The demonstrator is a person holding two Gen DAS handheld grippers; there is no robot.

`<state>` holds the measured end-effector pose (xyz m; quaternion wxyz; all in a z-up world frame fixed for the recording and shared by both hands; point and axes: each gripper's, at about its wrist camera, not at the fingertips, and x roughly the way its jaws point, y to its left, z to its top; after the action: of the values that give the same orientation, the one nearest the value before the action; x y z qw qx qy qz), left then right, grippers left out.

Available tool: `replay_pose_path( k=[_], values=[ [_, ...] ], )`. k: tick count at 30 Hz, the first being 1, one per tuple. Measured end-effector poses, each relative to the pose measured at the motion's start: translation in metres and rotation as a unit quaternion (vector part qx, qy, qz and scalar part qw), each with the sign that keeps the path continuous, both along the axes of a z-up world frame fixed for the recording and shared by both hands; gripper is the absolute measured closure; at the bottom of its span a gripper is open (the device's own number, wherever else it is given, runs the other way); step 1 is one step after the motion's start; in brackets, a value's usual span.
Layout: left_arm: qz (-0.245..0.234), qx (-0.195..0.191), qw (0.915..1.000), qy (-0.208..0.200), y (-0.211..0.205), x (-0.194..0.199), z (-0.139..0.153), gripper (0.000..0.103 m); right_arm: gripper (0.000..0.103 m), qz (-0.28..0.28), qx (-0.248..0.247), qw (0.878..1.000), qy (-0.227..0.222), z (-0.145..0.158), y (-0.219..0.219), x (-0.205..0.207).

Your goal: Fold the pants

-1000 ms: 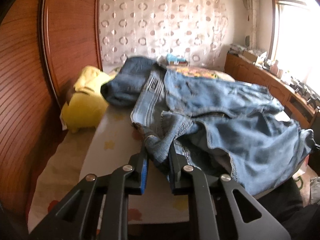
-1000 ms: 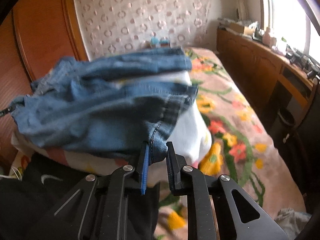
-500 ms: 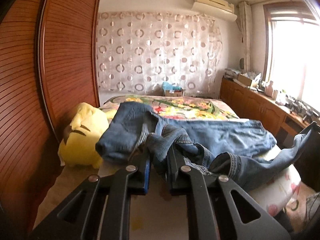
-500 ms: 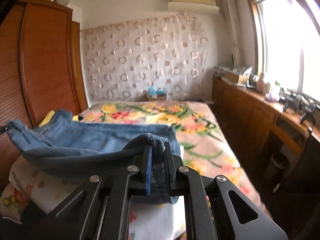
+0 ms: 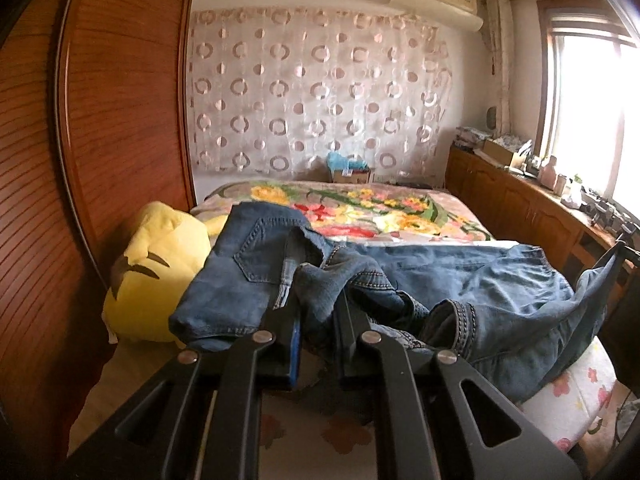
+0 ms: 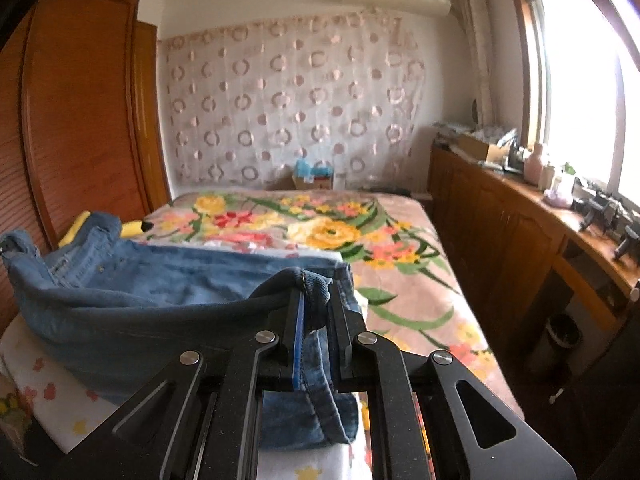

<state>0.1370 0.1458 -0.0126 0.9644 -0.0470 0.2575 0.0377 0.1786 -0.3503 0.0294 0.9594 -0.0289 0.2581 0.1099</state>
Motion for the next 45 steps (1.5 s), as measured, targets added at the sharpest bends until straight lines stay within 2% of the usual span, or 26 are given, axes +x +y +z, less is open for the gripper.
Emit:
replay_pose_path(
  k=[6, 15, 24, 28, 36, 41, 44, 45],
  values=[
    [0.007, -0.001, 1.0000, 0.001, 0.001, 0.024, -0.005, 0.093, 0.096, -0.004, -0.005, 1.000, 0.013, -0.017, 0.002, 0.030],
    [0.001, 0.013, 0.9998, -0.016, -0.006, 0.081, 0.018, 0.094, 0.096, -0.012, -0.019, 0.999, -0.022, 0.013, -0.001, 0.073],
    [-0.005, 0.024, 0.9996, -0.013, -0.006, 0.153, 0.022, 0.094, 0.096, -0.025, -0.039, 0.999, -0.022, 0.010, 0.001, 0.136],
    [-0.005, 0.030, 0.9995, -0.001, -0.004, 0.182, 0.013, 0.094, 0.096, -0.030, -0.050, 0.998, -0.009, 0.000, 0.005, 0.164],
    [0.001, 0.034, 0.9986, 0.041, -0.002, 0.217, -0.016, 0.092, 0.096, -0.038, -0.073, 0.996, 0.042, -0.040, 0.018, 0.213],
    [-0.002, 0.032, 0.9963, 0.080, -0.003, 0.226, -0.029, 0.085, 0.095, -0.037, -0.075, 0.994, 0.066, -0.055, 0.022, 0.224],
    [-0.012, 0.021, 0.9961, 0.085, -0.002, 0.220, -0.027, 0.076, 0.094, -0.035, -0.077, 0.993, 0.077, -0.059, 0.024, 0.225],
    [-0.013, 0.019, 0.9961, 0.085, -0.001, 0.218, -0.026, 0.075, 0.091, -0.035, -0.077, 0.993, 0.077, -0.059, 0.024, 0.222]
  ],
)
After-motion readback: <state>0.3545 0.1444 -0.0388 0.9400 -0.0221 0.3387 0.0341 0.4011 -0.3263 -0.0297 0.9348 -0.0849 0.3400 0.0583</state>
